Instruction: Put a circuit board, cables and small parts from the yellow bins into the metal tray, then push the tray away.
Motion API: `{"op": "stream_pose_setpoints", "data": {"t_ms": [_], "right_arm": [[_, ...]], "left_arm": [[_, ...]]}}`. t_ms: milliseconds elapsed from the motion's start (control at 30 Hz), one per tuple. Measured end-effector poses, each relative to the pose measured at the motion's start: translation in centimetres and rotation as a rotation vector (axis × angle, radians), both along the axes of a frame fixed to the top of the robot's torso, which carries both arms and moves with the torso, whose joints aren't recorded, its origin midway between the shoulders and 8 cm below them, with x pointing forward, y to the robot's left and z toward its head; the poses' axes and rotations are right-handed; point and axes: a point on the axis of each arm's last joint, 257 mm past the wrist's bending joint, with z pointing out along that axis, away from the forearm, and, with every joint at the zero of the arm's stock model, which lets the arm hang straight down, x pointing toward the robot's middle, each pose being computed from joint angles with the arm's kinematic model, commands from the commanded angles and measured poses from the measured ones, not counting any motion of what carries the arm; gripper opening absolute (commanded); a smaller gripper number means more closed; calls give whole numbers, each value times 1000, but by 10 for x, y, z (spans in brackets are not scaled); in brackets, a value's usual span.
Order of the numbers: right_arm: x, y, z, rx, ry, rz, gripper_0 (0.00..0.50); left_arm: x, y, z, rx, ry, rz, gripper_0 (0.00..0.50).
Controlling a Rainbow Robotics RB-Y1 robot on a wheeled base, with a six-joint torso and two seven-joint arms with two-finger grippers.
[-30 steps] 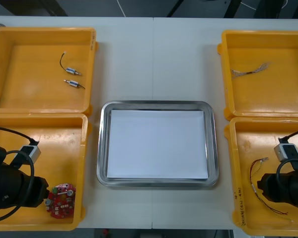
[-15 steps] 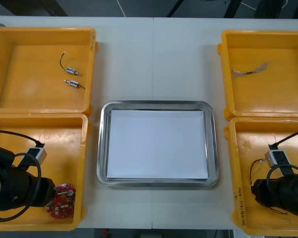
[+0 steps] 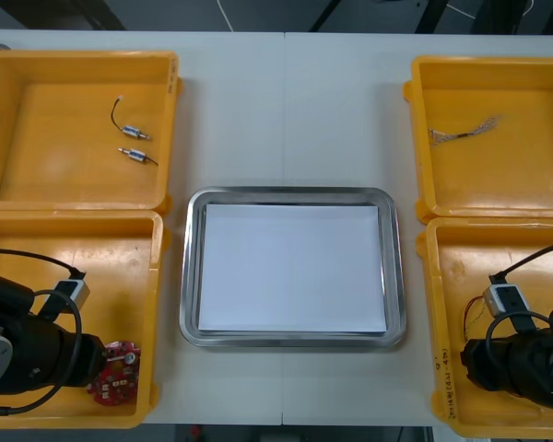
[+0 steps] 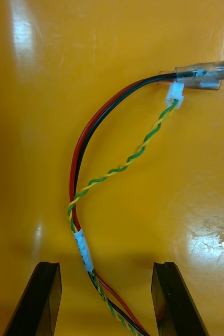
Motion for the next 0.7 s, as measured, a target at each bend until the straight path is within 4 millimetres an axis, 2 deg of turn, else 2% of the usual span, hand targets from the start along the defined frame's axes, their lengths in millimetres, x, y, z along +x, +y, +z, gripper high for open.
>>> {"op": "stream_pose_setpoints", "data": {"t_ms": [633, 667, 700], "right_arm": [[6, -1, -8, 7, -32, -4, 500], [6, -1, -8, 7, -32, -4, 370], [6, -1, -8, 7, -32, -4, 199]], "left_arm": [[-11, -1, -11, -12, 5, 8, 500], [-11, -1, -11, -12, 5, 8, 500], [-11, -1, -11, -12, 5, 8, 500]]}}
